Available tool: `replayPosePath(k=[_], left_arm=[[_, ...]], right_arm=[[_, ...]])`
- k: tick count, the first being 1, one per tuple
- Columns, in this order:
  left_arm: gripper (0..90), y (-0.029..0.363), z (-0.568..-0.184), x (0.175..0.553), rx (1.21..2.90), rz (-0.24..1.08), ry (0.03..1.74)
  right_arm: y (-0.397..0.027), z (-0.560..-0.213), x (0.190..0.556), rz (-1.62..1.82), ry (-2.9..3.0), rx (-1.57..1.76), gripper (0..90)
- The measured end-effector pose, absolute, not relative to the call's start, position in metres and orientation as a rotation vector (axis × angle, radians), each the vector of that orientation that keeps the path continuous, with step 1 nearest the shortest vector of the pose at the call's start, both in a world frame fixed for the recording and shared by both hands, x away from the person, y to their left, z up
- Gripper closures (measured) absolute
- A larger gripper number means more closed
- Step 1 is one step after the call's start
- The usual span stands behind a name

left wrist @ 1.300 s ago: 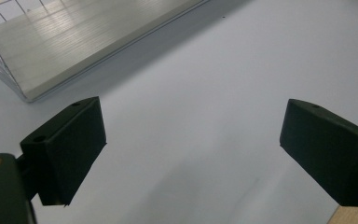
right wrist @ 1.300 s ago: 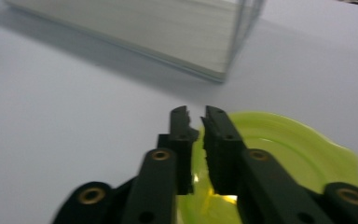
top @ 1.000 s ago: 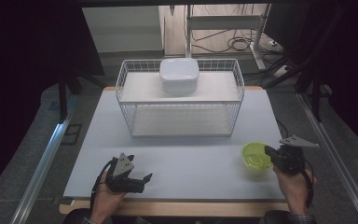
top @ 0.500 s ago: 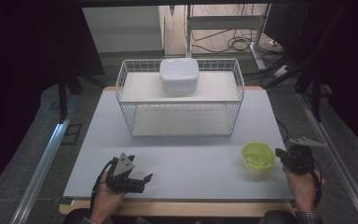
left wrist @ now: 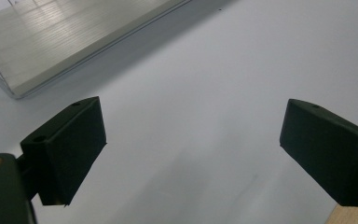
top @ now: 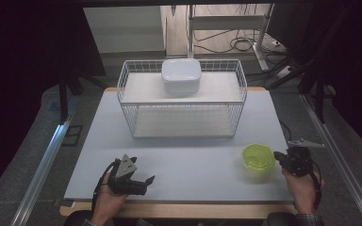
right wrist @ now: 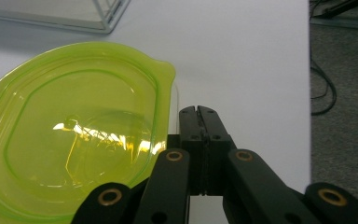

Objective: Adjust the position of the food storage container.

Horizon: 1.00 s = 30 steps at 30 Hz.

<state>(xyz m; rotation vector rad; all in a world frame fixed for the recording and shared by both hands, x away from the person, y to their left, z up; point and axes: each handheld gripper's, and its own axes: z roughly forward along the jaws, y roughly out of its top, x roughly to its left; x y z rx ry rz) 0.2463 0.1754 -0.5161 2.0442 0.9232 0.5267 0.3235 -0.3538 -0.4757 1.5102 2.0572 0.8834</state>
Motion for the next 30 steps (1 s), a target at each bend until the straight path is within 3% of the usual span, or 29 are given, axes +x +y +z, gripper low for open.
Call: replayPosePath(k=[30], left_arm=[[6.6,0.173,-0.517,0.247,2.06,0.524,0.913]], right_arm=[[-0.287,-0.48,0.315,1.01,2.288,1.399,89.9]])
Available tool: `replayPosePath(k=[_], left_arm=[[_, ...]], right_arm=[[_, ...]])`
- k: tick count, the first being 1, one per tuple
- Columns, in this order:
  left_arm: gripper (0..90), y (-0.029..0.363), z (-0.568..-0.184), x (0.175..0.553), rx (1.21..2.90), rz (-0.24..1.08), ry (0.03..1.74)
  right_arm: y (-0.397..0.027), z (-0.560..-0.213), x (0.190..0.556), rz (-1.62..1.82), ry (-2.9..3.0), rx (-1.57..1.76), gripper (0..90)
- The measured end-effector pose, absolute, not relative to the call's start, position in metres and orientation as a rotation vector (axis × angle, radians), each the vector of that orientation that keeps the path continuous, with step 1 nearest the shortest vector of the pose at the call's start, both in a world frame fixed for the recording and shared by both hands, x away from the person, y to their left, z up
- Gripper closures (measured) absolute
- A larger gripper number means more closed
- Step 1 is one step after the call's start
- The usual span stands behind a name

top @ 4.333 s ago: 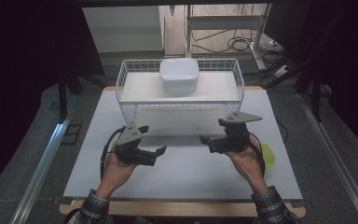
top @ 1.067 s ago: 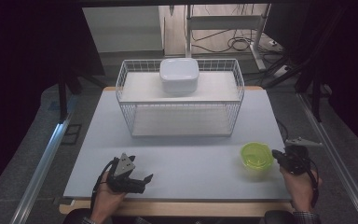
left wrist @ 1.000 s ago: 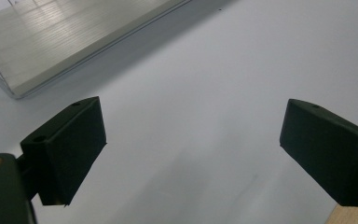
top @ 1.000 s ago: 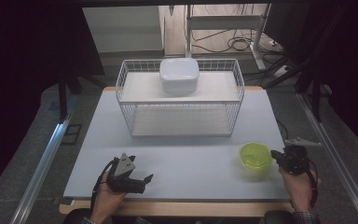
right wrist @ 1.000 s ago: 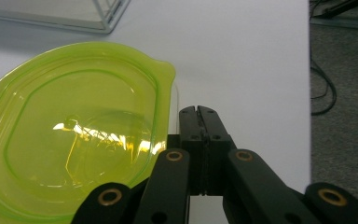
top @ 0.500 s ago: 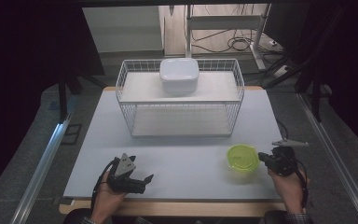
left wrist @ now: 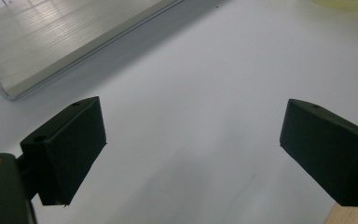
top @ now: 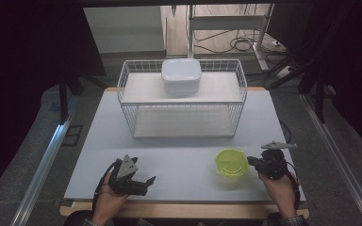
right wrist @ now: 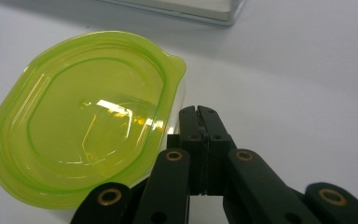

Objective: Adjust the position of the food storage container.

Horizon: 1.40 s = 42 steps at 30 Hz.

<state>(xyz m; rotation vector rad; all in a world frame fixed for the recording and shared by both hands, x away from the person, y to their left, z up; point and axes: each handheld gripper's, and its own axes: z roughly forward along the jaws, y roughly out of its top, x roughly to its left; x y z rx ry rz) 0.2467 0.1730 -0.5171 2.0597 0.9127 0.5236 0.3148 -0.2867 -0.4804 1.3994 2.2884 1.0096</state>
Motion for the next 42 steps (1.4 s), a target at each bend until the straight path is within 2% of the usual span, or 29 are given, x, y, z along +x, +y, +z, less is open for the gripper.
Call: replayPosePath(k=[7,12,24,42], left_arm=[[6.6,0.173,-0.517,0.246,2.06,0.521,0.914],[6.6,0.173,-0.517,0.246,2.059,0.522,0.917],[6.6,0.171,-0.518,0.246,2.071,0.526,0.908],[6.6,0.168,-0.519,0.247,2.09,0.522,0.899]], right_arm=[[-0.273,-0.481,0.311,1.022,2.329,1.37,89.1],[-0.278,-0.484,0.308,1.013,2.312,1.394,88.9],[-0.27,-0.495,0.285,0.991,2.374,1.39,88.8],[-0.229,-0.501,0.3,1.034,2.475,1.277,88.4]])
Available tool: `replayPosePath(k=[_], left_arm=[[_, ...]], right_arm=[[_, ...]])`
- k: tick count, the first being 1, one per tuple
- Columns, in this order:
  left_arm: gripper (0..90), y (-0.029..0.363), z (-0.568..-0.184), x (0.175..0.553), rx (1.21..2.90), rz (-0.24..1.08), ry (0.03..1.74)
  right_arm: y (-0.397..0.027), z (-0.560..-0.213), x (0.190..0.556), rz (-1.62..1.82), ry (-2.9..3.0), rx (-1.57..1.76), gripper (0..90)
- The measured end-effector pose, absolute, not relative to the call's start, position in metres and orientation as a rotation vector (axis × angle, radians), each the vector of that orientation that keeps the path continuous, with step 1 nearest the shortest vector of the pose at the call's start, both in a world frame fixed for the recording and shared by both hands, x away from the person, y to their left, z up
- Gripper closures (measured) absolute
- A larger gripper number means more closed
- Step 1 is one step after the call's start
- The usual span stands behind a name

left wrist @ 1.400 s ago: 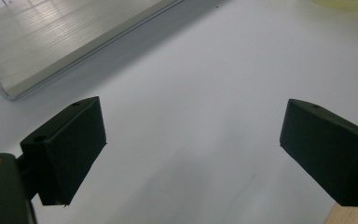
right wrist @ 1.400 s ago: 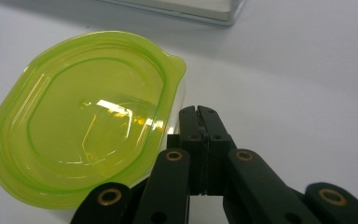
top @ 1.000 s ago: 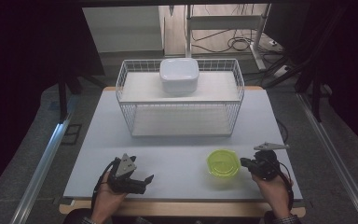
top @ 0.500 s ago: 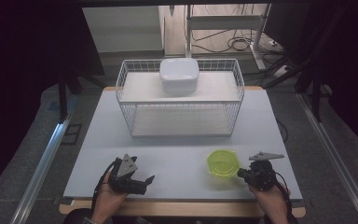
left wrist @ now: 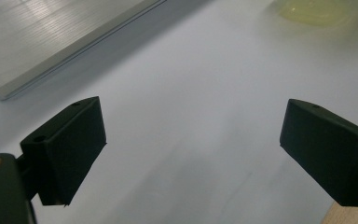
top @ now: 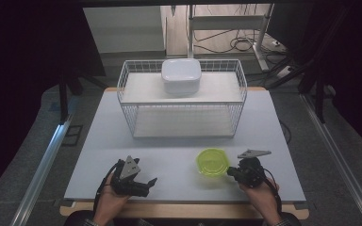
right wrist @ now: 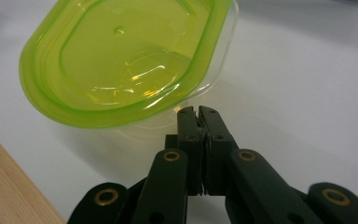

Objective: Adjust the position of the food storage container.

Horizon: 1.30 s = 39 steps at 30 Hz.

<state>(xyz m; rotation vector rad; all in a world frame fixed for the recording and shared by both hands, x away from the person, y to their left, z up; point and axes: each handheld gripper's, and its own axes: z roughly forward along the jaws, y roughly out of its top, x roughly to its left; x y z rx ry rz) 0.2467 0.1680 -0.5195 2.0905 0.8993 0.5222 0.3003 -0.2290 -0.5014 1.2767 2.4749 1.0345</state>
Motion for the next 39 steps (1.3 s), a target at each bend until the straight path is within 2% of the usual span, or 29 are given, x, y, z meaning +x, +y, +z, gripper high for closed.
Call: replayPosePath(k=[17,39], left_arm=[[6.6,0.166,-0.52,0.247,2.109,0.52,0.892],[6.5,0.166,-0.521,0.247,2.109,0.515,0.896]], right_arm=[[-0.212,-0.507,0.321,1.063,2.517,1.254,88.3],[-0.157,-0.516,0.345,1.117,2.628,1.156,88.4]])
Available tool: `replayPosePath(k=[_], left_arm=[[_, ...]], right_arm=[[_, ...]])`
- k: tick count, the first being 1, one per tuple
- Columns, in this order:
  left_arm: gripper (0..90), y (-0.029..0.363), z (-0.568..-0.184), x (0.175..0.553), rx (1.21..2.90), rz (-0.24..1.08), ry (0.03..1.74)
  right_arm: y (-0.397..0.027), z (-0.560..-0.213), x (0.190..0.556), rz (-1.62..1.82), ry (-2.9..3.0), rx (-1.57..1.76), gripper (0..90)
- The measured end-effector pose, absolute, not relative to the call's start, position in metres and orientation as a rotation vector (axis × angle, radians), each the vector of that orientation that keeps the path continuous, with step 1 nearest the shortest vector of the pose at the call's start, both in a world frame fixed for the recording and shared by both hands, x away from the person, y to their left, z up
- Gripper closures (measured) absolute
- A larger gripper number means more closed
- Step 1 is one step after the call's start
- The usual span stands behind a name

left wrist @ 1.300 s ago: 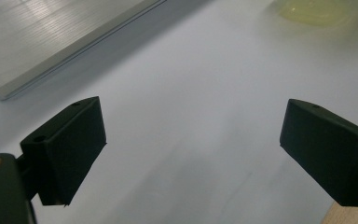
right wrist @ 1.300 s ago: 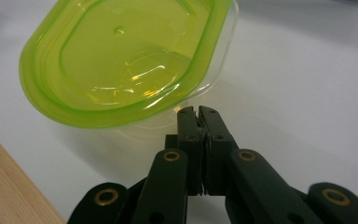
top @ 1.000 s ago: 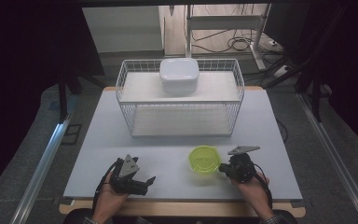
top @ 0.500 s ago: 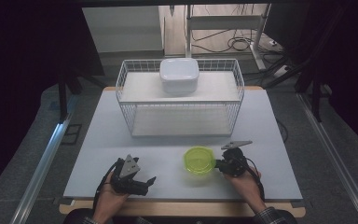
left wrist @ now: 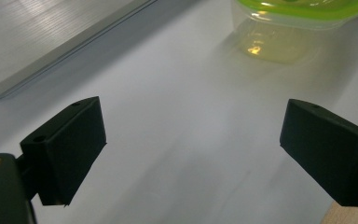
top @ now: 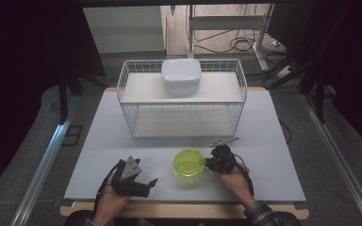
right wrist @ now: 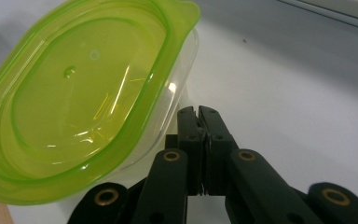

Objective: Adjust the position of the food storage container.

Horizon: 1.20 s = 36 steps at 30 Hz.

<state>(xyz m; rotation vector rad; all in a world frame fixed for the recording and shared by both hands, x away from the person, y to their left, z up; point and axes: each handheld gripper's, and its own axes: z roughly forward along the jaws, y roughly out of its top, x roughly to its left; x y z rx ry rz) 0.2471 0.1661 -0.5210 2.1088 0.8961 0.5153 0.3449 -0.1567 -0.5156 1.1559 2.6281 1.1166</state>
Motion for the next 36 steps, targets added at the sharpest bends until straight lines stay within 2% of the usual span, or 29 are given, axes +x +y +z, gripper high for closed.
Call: replayPosePath(k=[11,20,24,36], left_arm=[[6.5,0.166,-0.521,0.247,2.111,0.514,0.895],[6.5,0.167,-0.521,0.247,2.113,0.507,0.895],[6.5,0.168,-0.52,0.247,2.103,0.499,0.89],[5.9,0.169,-0.521,0.246,2.079,0.491,0.881]], right_arm=[[-0.142,-0.518,0.346,1.106,2.657,1.114,88.2],[-0.162,-0.503,0.343,1.067,2.548,1.08,82.0],[-0.172,-0.496,0.337,1.048,2.505,1.058,72.9],[-0.19,-0.487,0.321,1.076,2.457,0.992,32.8]])
